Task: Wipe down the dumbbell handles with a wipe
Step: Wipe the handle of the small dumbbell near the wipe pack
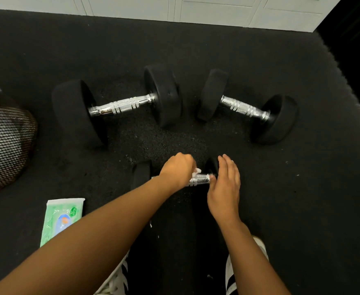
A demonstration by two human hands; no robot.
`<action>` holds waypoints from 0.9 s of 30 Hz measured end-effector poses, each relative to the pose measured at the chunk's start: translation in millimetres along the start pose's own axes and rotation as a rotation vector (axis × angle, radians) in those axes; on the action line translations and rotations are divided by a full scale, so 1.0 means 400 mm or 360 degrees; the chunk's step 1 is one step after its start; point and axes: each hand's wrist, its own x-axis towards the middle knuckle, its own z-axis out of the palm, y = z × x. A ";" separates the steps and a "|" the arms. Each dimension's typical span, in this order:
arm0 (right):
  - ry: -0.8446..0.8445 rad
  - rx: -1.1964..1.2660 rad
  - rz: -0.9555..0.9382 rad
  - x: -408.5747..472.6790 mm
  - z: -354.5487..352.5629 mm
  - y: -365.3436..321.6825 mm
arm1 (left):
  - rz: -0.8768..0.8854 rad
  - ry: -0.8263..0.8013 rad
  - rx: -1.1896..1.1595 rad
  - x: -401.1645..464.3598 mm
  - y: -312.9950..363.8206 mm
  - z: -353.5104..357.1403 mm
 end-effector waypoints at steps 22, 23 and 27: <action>0.0060 0.0064 -0.0010 -0.007 0.012 0.010 | 0.1161 0.0707 0.0659 -0.133 -0.093 0.096; 0.0051 0.0070 -0.0022 -0.006 0.011 0.010 | 0.1158 0.0685 0.0668 -0.138 -0.102 0.092; 0.0053 0.0041 -0.0033 -0.004 0.010 0.008 | 0.1080 0.0712 0.0632 -0.139 -0.094 0.085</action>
